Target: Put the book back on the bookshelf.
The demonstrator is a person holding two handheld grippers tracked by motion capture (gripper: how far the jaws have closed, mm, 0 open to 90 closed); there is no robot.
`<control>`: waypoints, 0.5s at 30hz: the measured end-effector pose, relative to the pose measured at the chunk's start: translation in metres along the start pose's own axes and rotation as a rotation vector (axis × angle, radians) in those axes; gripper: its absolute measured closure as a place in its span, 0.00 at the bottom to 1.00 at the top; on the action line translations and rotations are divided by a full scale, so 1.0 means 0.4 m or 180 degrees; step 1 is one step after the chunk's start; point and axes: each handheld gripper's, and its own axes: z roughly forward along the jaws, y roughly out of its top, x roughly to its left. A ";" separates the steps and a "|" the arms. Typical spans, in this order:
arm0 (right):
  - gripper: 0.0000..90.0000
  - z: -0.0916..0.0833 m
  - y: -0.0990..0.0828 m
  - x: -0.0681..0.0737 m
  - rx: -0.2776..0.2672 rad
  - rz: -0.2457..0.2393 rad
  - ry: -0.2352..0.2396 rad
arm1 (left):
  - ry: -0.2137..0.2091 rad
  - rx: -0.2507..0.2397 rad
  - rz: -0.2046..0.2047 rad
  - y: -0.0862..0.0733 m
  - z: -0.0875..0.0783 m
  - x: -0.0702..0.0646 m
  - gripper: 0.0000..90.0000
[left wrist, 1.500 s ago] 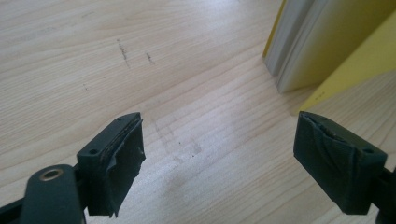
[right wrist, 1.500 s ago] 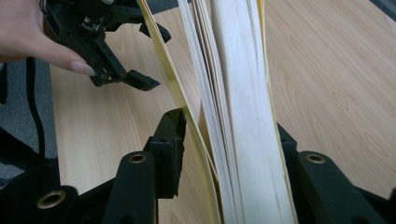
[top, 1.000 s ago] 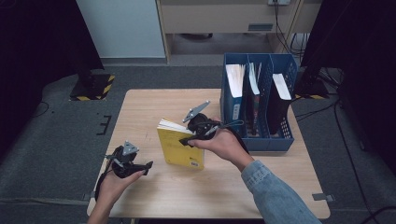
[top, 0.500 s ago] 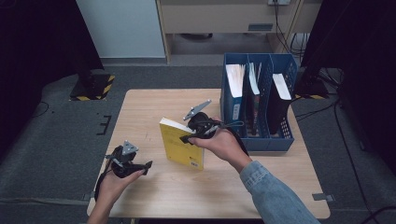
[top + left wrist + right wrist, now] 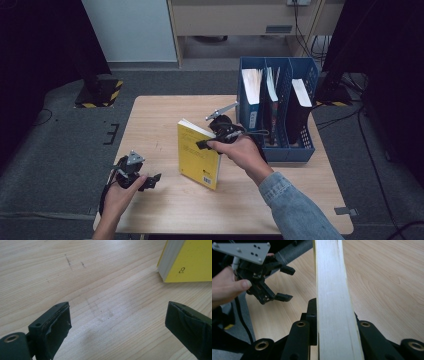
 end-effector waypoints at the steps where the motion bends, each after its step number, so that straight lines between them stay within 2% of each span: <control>1: 0.83 -0.005 -0.003 -0.005 -0.0035 0.0039 0.0014 | 0.0003 -0.0018 0.0010 0.000 -0.001 0.000 0.07; 3: 0.83 -0.013 -0.007 -0.012 -0.0097 0.0083 0.0016 | -0.0006 -0.0044 0.0008 -0.001 -0.002 0.002 0.06; 8: 0.83 -0.040 -0.023 -0.017 -0.0202 0.0137 -0.0012 | 0.0056 0.0067 0.0011 -0.006 0.002 0.006 0.06; 15: 0.82 -0.067 -0.053 -0.027 -0.0236 0.0215 0.0003 | 0.0178 0.0191 -0.0001 -0.014 0.013 0.007 0.06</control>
